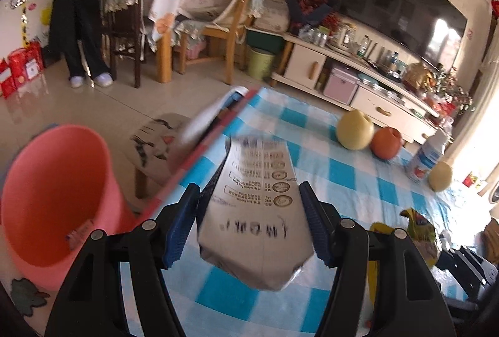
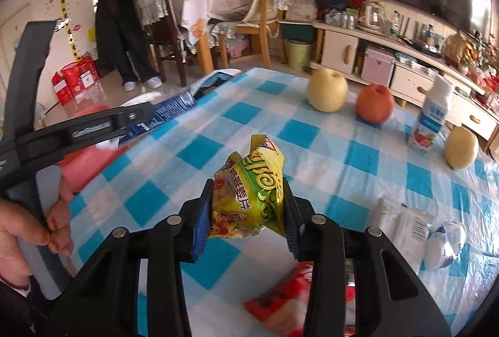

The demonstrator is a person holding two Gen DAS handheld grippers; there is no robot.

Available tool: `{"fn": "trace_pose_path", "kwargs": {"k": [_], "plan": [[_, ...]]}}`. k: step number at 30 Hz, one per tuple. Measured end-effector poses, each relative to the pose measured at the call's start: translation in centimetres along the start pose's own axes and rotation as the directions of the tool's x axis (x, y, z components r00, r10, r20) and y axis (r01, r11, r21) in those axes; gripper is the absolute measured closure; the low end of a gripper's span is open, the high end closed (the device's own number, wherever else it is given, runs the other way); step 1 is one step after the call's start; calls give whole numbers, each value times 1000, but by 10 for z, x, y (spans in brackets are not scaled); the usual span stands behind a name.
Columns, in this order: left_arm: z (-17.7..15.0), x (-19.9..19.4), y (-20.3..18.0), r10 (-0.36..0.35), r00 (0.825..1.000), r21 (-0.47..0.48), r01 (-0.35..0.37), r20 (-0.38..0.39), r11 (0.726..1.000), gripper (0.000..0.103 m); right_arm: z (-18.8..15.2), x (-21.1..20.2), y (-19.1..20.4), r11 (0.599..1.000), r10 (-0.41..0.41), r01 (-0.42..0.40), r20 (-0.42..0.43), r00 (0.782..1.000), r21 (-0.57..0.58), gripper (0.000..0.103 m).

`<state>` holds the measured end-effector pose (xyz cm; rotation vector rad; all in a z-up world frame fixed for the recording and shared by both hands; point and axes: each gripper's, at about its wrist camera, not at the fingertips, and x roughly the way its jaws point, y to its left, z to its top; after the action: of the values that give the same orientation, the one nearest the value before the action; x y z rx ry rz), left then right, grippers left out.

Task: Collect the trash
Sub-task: 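Carry the white packet with the left tool while the right tool carries the yellow bag to the bucket, then open the left tool over the pink bucket while the right tool releases the yellow bag into it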

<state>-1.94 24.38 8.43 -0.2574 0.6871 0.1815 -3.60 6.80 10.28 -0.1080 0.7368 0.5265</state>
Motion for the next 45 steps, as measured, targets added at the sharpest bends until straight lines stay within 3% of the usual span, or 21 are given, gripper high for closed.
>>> {"fn": "trace_pose_path", "kwargs": {"k": [6,18,26,35,45], "plan": [[7,-7,18,31,999,-24,-30,24,999,38,2,5,26,999,32,-32,-2,999,-26,61],[4,-6,28,-50,999,-62,50,2,997,38,-2,7,35,999,31,-31,-9,999,-16,61],[11,-14,33,-49,998,-88,51,27,995,38,1,10,51,998,61,-62,-12,998,-34,61],[28,-35,92,40,994,-210,-19,99,978,38,21,26,104,984,153,-154,-21,988,-94,61],[32,-47,174,225,970,-351,-178,95,919,38,55,55,186,945,248,-253,-53,967,-207,61]]}}
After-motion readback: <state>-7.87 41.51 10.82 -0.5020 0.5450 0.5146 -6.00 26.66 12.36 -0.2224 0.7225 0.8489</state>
